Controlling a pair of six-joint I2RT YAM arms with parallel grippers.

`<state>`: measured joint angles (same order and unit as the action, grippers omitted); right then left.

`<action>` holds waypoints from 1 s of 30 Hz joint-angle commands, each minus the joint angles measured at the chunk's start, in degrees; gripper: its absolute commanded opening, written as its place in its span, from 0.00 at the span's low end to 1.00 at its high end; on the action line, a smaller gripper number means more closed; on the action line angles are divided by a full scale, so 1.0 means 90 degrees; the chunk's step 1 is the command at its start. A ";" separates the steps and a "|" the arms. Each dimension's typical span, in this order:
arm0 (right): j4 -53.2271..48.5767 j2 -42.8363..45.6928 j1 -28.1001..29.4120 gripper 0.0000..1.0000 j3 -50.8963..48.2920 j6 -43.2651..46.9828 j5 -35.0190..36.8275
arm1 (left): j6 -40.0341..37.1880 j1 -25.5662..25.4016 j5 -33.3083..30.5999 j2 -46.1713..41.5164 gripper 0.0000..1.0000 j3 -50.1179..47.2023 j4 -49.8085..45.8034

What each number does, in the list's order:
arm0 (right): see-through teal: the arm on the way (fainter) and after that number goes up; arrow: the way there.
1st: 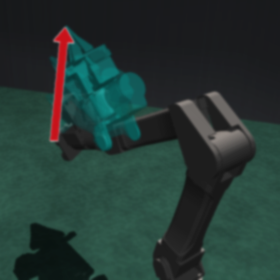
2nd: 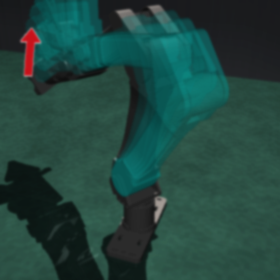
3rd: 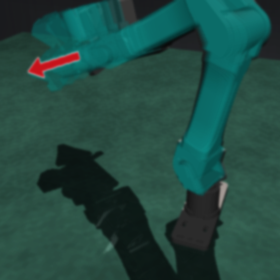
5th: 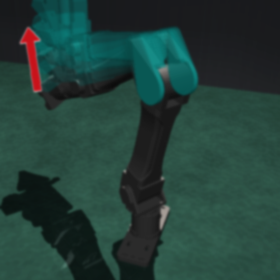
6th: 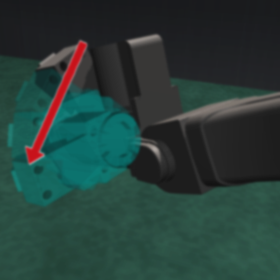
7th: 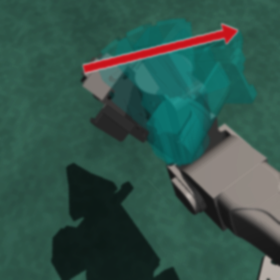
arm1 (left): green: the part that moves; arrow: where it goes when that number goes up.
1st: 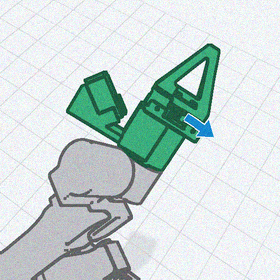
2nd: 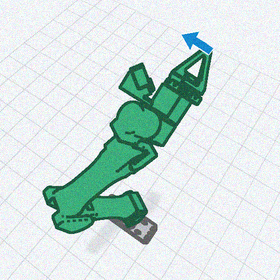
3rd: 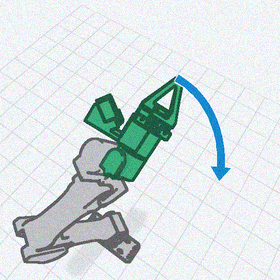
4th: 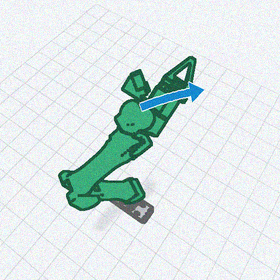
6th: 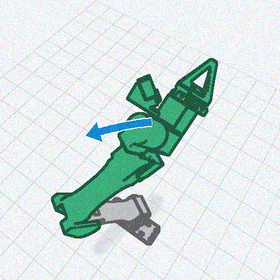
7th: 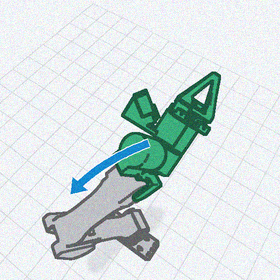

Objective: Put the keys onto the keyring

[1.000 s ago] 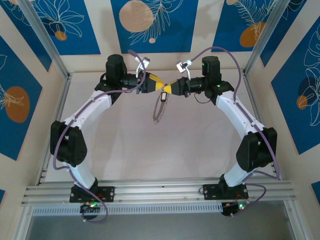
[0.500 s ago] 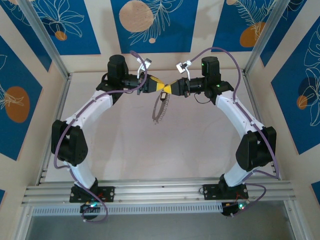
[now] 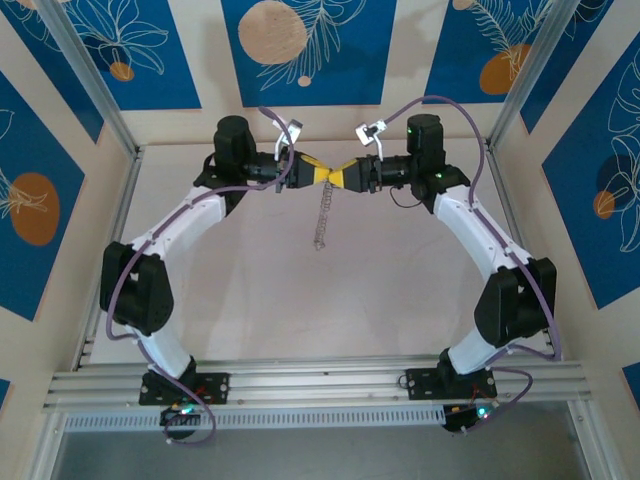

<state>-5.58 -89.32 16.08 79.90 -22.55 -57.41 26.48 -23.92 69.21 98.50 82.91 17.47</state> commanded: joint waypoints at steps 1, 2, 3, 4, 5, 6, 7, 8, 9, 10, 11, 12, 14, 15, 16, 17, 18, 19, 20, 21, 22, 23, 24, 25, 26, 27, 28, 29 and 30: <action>0.0572 0.0553 -0.0099 0.40 -0.0309 -0.0359 0.0054 | 0.0398 -0.0057 -0.0355 -0.0420 0.00 -0.0190 0.0944; 0.0648 0.0646 -0.0114 0.41 -0.0420 -0.0411 0.0091 | 0.0451 -0.0061 -0.0436 -0.0471 0.00 -0.0259 0.1051; 0.0716 0.0736 -0.0138 0.42 -0.0522 -0.0451 0.0144 | 0.0518 -0.0062 -0.0545 -0.0531 0.00 -0.0350 0.1203; 0.0769 0.0820 -0.0150 0.42 -0.0618 -0.0487 0.0196 | 0.0586 -0.0057 -0.0643 -0.0576 0.00 -0.0424 0.1324; 0.0844 0.0895 -0.0155 0.42 -0.0708 -0.0532 0.0242 | 0.0651 -0.0057 -0.0683 -0.0615 0.00 -0.0487 0.1440; 0.0964 0.0998 -0.0169 0.42 -0.0848 -0.0608 0.0306 | 0.0741 -0.0058 -0.0752 -0.0655 0.00 -0.0560 0.1589; 0.1050 0.1065 -0.0179 0.42 -0.0932 -0.0657 0.0358 | 0.0811 -0.0057 -0.0816 -0.0696 0.00 -0.0619 0.1706; 0.1193 0.1162 -0.0182 0.42 -0.1081 -0.0750 0.0459 | 0.0894 -0.0057 -0.0876 -0.0733 0.00 -0.0687 0.1828; 0.1333 0.1227 -0.0176 0.42 -0.1207 -0.0842 0.0554 | 0.0999 -0.0057 -0.0920 -0.0766 0.00 -0.0752 0.1986; 0.1462 0.1282 -0.0178 0.43 -0.1315 -0.0945 0.0658 | 0.1103 -0.0057 -0.0958 -0.0794 0.00 -0.0806 0.2134; 0.1675 0.1360 -0.0181 0.43 -0.1458 -0.1097 0.0763 | 0.1180 -0.0057 -0.0995 -0.0816 0.00 -0.0855 0.2239; 0.1913 0.1439 -0.0168 0.43 -0.1604 -0.1253 0.0863 | 0.1258 -0.0059 -0.1027 -0.0836 0.00 -0.0903 0.2361; 0.2241 0.1577 -0.0149 0.44 -0.1845 -0.1503 0.1154 | 0.1380 -0.0065 -0.1090 -0.0884 0.00 -0.1001 0.2575; 0.2392 0.1659 -0.0136 0.45 -0.1965 -0.1611 0.1327 | 0.1429 -0.0065 -0.1119 -0.0914 0.00 -0.1051 0.2648; 0.2521 0.1747 -0.0117 0.45 -0.2068 -0.1700 0.1489 | 0.1452 -0.0067 -0.1146 -0.0932 0.00 -0.1090 0.2699; 0.2587 0.1809 -0.0098 0.46 -0.2142 -0.1785 0.1676 | 0.1463 -0.0067 -0.1184 -0.0957 0.00 -0.1128 0.2726; 0.2666 0.1879 -0.0071 0.47 -0.2213 -0.1855 0.1847 | 0.1460 -0.0076 -0.1219 -0.0979 0.00 -0.1169 0.2736; 0.2723 0.1939 -0.0044 0.48 -0.2255 -0.1933 0.1987 | 0.1446 -0.0076 -0.1252 -0.1007 0.00 -0.1199 0.2742; 0.2737 0.1989 -0.0007 0.48 -0.2273 -0.1980 0.2144 | 0.1427 -0.0071 -0.1281 -0.1027 0.00 -0.1222 0.2731; 0.2721 0.2044 0.0034 0.49 -0.2269 -0.2005 0.2301 | 0.1395 -0.0076 -0.1293 -0.1033 0.00 -0.1243 0.2703; 0.2707 0.2063 0.0101 0.50 -0.2243 -0.2016 0.2416 | 0.1379 -0.0079 -0.1303 -0.1027 0.00 -0.1239 0.2680; 0.2636 0.2073 0.0159 0.50 -0.2195 -0.2026 0.2544 | 0.1362 -0.0085 -0.1308 -0.1032 0.00 -0.1244 0.2662; 0.2521 0.2073 0.0230 0.51 -0.2120 -0.2010 0.2670 | 0.1341 -0.0085 -0.1322 -0.1032 0.00 -0.1246 0.2635; 0.2439 0.2068 0.0287 0.51 -0.2047 -0.1981 0.2772 | 0.1315 -0.0086 -0.1323 -0.1032 0.00 -0.1244 0.2618; 0.2323 0.2055 0.0349 0.52 -0.1974 -0.1953 0.2902 | 0.1296 -0.0093 -0.1323 -0.1032 0.00 -0.1235 0.2568; 0.2234 0.2032 0.0400 0.52 -0.1896 -0.1930 0.3010 | 0.1253 -0.0096 -0.1328 -0.1032 0.00 -0.1224 0.2525; 0.2130 0.2001 0.0447 0.53 -0.1818 -0.1894 0.3088 | 0.1221 -0.0105 -0.1323 -0.1027 0.00 -0.1215 0.2481; 0.2066 0.1982 0.0483 0.53 -0.1766 -0.1862 0.3145 | 0.1195 -0.0106 -0.1322 -0.1032 0.00 -0.1205 0.2450; 0.2020 0.1948 0.0516 0.53 -0.1707 -0.1842 0.3205 | 0.1176 -0.0115 -0.1323 -0.1030 0.00 -0.1197 0.2420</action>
<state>14.79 -71.59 19.68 61.43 -39.42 -33.08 38.48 -24.29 57.98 91.42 71.92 37.69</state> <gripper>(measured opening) 0.526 0.048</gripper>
